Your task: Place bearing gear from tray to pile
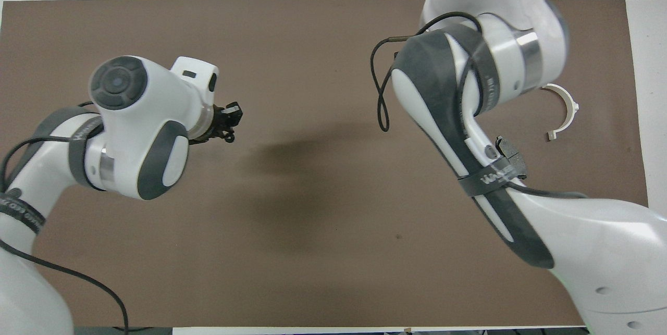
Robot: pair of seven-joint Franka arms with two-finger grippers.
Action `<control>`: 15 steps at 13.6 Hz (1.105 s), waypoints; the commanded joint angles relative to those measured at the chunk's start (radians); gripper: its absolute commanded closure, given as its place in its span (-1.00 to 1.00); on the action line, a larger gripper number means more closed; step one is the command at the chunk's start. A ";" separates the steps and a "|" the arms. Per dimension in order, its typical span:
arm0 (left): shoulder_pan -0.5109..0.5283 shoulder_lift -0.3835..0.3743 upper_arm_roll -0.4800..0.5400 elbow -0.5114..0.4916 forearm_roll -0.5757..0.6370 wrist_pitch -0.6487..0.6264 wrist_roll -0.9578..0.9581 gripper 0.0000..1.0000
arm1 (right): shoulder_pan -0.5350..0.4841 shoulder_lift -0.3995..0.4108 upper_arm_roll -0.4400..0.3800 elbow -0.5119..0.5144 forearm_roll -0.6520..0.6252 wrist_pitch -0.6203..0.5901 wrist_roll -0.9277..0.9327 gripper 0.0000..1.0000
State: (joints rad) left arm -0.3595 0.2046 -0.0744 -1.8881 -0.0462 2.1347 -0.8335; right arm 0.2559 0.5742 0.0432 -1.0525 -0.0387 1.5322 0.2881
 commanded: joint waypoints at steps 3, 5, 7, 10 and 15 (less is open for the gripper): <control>-0.240 0.248 0.025 0.213 0.034 0.004 -0.235 1.00 | -0.162 -0.013 0.018 -0.139 0.003 0.138 -0.248 1.00; -0.289 0.254 0.027 0.211 0.046 0.021 -0.277 1.00 | -0.188 -0.043 0.018 -0.293 -0.003 0.288 -0.256 1.00; -0.294 0.253 0.025 0.184 0.058 0.027 -0.279 1.00 | -0.207 -0.037 0.017 -0.395 -0.013 0.429 -0.282 1.00; -0.295 0.240 0.025 0.123 0.068 0.066 -0.279 1.00 | -0.242 0.024 0.017 -0.428 -0.027 0.555 -0.316 1.00; -0.292 0.231 0.042 0.079 0.071 0.099 -0.279 0.08 | -0.248 0.059 0.017 -0.449 -0.027 0.658 -0.326 1.00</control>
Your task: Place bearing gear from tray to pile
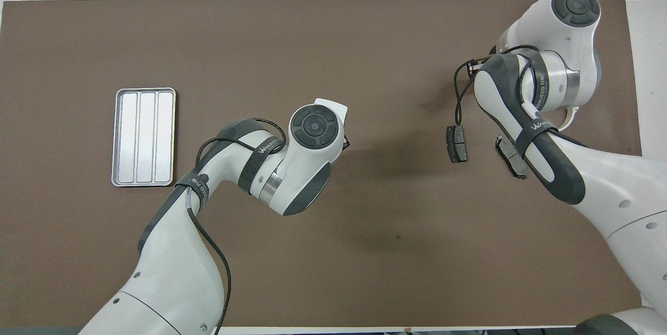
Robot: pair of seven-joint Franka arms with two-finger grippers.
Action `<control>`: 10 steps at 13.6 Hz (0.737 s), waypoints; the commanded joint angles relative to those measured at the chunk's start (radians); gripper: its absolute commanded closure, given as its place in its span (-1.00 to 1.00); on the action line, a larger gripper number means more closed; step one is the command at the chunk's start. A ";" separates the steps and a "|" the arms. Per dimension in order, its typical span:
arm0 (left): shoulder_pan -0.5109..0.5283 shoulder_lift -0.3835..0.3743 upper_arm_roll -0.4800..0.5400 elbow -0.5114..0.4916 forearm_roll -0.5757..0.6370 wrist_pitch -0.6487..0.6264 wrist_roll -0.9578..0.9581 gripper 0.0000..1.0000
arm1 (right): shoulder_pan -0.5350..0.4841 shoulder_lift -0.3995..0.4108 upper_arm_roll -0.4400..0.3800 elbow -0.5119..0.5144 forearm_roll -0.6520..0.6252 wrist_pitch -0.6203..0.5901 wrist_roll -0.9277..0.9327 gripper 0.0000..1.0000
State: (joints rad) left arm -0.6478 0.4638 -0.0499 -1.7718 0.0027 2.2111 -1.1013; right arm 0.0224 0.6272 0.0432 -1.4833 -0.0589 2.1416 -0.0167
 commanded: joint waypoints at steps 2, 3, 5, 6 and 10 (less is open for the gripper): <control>-0.004 -0.028 0.025 -0.028 0.058 -0.004 -0.009 -1.00 | -0.013 0.017 0.017 -0.025 -0.007 0.075 -0.022 1.00; 0.005 -0.030 0.030 -0.008 0.088 -0.023 -0.008 -1.00 | -0.009 0.017 0.017 -0.032 -0.006 0.081 -0.020 1.00; 0.064 -0.103 0.041 -0.007 0.091 -0.091 0.017 -1.00 | -0.006 0.016 0.017 -0.043 -0.004 0.092 -0.017 1.00; 0.124 -0.164 0.039 -0.030 0.091 -0.125 0.068 -1.00 | -0.006 0.016 0.017 -0.045 -0.004 0.090 -0.016 0.66; 0.357 -0.306 0.036 -0.049 0.083 -0.284 0.409 -1.00 | 0.013 -0.010 0.017 -0.043 -0.004 0.049 0.001 -1.00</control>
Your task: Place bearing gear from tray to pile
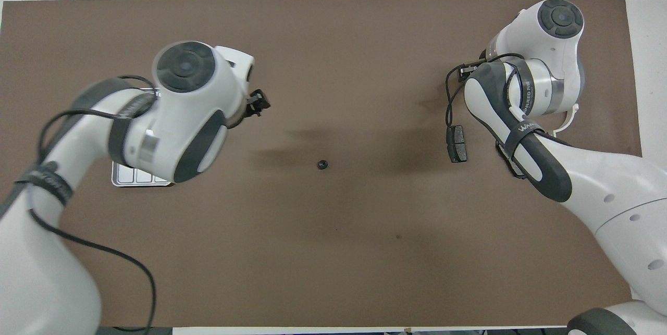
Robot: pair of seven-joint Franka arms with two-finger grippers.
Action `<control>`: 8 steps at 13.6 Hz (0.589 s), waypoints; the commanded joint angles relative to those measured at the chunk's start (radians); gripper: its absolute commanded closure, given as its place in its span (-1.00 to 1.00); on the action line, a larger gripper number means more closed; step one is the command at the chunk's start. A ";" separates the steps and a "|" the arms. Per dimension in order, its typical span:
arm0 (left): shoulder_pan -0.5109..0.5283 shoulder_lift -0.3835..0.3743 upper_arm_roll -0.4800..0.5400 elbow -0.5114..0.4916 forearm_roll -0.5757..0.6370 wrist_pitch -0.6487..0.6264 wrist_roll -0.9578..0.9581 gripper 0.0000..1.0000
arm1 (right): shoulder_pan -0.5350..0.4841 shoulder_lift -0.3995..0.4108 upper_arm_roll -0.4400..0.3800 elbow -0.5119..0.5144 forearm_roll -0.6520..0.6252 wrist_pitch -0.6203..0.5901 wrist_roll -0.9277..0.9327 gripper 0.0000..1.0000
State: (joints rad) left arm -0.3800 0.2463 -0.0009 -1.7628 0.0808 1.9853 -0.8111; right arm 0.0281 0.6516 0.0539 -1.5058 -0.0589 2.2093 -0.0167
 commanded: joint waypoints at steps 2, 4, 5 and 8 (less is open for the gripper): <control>0.160 -0.133 -0.014 -0.047 -0.010 -0.135 0.229 -1.00 | 0.056 -0.076 0.004 0.008 -0.004 -0.138 0.075 -1.00; 0.191 -0.176 -0.007 -0.037 -0.030 -0.209 0.321 -1.00 | 0.108 -0.116 0.007 0.059 0.008 -0.254 0.170 -1.00; 0.211 -0.197 -0.005 -0.037 -0.038 -0.239 0.351 -1.00 | 0.143 -0.133 0.010 0.079 0.016 -0.299 0.232 -1.00; 0.240 -0.272 -0.004 -0.040 -0.049 -0.339 0.401 -1.00 | 0.284 -0.168 0.026 0.084 0.017 -0.339 0.552 -1.00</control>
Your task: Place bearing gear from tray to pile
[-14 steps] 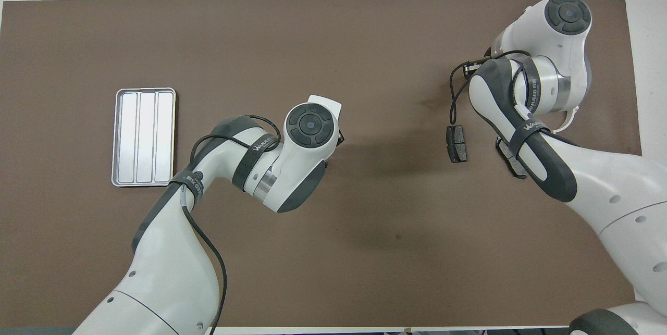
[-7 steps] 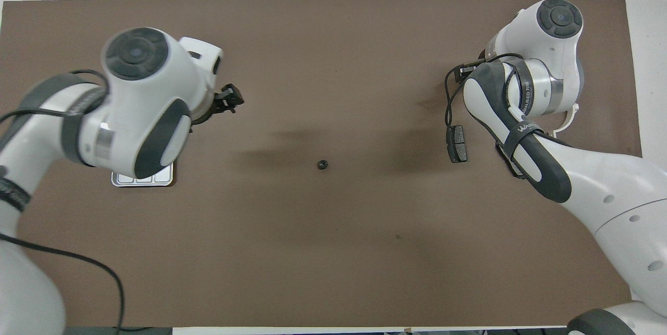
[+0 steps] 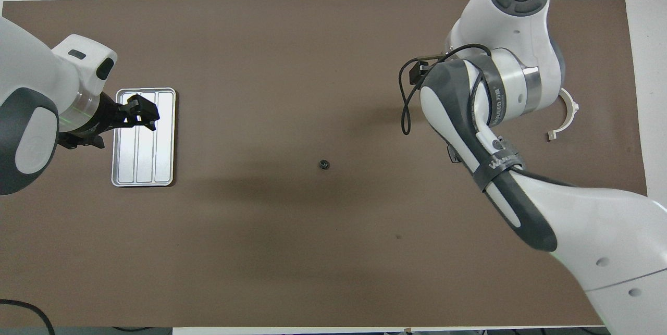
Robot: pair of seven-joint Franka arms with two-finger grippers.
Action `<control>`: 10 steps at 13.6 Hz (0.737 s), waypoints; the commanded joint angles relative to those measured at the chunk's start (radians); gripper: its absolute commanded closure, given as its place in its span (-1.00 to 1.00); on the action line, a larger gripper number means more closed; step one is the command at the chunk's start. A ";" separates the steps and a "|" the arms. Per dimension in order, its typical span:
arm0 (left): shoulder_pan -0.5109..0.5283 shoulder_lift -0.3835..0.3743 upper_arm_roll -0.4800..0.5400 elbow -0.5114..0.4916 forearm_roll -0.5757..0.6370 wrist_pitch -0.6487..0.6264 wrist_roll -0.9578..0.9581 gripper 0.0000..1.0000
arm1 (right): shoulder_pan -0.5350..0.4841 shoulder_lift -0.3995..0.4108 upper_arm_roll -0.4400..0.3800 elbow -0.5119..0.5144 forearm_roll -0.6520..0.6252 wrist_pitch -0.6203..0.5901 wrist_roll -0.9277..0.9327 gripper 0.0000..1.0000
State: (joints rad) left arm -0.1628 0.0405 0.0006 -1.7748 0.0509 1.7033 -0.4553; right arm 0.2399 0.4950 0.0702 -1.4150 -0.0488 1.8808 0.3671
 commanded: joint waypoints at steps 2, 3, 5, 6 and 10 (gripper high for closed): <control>0.058 -0.094 -0.013 -0.028 -0.032 -0.108 0.072 -1.00 | 0.151 -0.030 0.019 -0.024 0.030 0.006 0.361 -1.00; 0.066 -0.102 -0.011 -0.032 -0.034 -0.119 0.081 -1.00 | 0.179 -0.033 0.020 -0.030 0.036 0.011 0.416 -1.00; 0.086 -0.110 -0.014 -0.044 -0.036 -0.107 0.127 -1.00 | 0.232 -0.058 0.020 -0.088 0.040 0.069 0.508 -1.00; 0.083 -0.116 -0.017 -0.054 -0.036 -0.105 0.176 -1.00 | 0.266 -0.071 0.020 -0.137 0.040 0.127 0.557 -1.00; 0.114 -0.116 -0.027 -0.041 -0.036 -0.082 0.198 -1.00 | 0.351 -0.038 0.019 -0.220 0.024 0.265 0.662 -1.00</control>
State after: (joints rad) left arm -0.0916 -0.0485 -0.0044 -1.7882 0.0324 1.5978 -0.2895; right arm 0.5714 0.4674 0.0937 -1.5693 -0.0234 2.0867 0.9897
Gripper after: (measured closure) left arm 0.000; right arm 0.000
